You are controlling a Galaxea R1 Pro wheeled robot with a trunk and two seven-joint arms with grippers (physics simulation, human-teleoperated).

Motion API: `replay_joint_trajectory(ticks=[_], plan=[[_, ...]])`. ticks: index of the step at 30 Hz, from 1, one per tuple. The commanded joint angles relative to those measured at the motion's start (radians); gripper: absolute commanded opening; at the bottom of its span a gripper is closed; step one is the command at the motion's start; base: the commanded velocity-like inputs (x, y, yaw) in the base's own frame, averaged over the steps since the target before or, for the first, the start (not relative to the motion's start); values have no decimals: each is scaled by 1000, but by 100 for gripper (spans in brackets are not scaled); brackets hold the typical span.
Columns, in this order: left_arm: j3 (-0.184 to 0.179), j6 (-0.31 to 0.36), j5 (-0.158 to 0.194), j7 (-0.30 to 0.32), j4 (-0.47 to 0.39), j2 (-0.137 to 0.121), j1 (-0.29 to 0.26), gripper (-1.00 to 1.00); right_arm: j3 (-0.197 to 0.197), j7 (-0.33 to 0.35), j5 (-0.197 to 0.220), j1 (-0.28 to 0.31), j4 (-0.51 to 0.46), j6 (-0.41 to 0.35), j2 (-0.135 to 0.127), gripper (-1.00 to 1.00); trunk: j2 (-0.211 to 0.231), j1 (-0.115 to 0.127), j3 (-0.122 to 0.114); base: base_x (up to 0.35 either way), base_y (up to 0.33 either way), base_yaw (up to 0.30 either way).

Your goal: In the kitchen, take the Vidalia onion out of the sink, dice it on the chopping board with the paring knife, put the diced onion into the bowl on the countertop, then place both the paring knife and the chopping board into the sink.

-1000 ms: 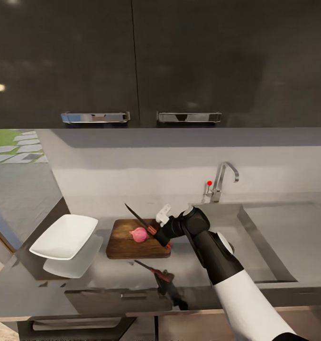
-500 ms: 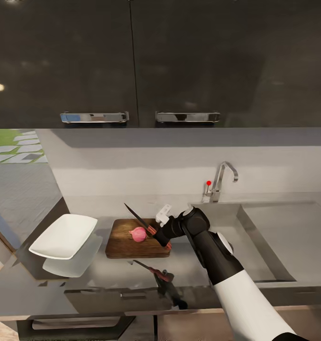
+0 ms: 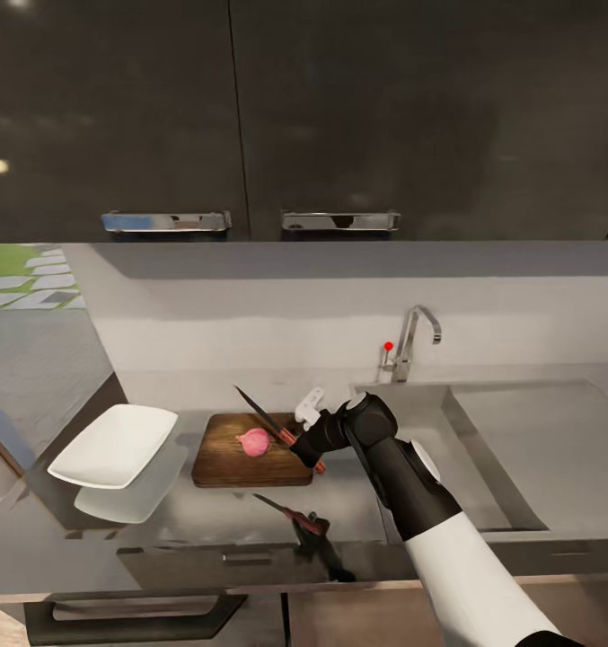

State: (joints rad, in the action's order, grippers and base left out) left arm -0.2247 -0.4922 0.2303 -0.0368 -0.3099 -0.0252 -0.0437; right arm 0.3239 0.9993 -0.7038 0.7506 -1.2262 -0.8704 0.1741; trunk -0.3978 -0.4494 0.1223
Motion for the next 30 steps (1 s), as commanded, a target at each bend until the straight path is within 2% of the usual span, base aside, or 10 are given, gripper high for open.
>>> replay_joint_trajectory(ticks=[1,14,30], plan=[[-8,-3,7,-4,0,-1,-1,100,0,10,-9,1,-1,-4,0,-100,-2,-1,2,0,-2,0],[-8,-3,7,-5,0,-1,-1,100,0,10,-9,1,-1,-4,0,-100,-2,-1,2,-88,-36,0],[-8,-3,7,-4,0,-1,-1,100,0,10,-9,1,-1,-4,0,-100,-2,-1,2,54,-59,0]])
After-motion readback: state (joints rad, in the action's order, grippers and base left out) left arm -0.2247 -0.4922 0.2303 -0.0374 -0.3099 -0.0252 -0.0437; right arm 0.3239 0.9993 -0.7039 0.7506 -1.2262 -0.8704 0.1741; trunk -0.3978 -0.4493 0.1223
